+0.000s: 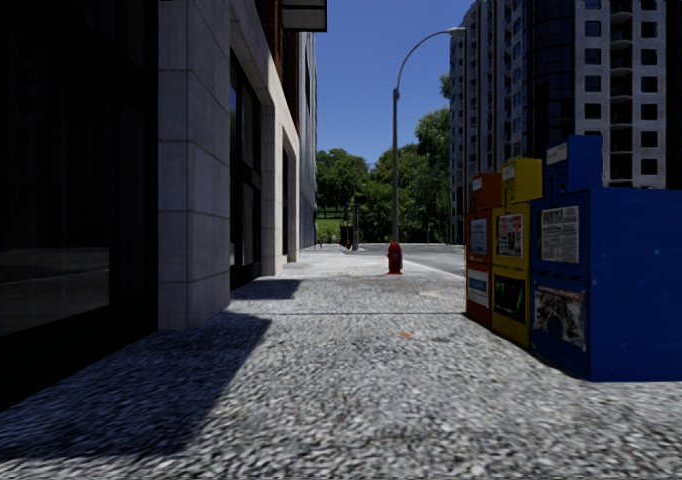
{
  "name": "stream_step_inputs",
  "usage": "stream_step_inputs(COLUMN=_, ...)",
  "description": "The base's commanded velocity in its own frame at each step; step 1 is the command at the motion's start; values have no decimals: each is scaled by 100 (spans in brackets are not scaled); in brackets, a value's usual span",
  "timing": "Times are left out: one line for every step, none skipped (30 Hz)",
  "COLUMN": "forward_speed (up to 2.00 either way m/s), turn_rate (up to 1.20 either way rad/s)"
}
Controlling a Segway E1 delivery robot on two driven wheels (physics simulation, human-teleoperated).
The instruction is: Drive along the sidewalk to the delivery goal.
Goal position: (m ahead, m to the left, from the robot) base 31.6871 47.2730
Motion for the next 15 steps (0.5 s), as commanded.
stream_step_inputs(forward_speed=181, turn_rate=0)
stream_step_inputs(forward_speed=181, turn_rate=0)
stream_step_inputs(forward_speed=181, turn_rate=0)
stream_step_inputs(forward_speed=181, turn_rate=0)
stream_step_inputs(forward_speed=181, turn_rate=0)
stream_step_inputs(forward_speed=181, turn_rate=0)
stream_step_inputs(forward_speed=181, turn_rate=0)
stream_step_inputs(forward_speed=181, turn_rate=1)
stream_step_inputs(forward_speed=181, turn_rate=4)
stream_step_inputs(forward_speed=181, turn_rate=9)
stream_step_inputs(forward_speed=181, turn_rate=15)
stream_step_inputs(forward_speed=181, turn_rate=17)
stream_step_inputs(forward_speed=181, turn_rate=18)
stream_step_inputs(forward_speed=181, turn_rate=18)
stream_step_inputs(forward_speed=181, turn_rate=18)
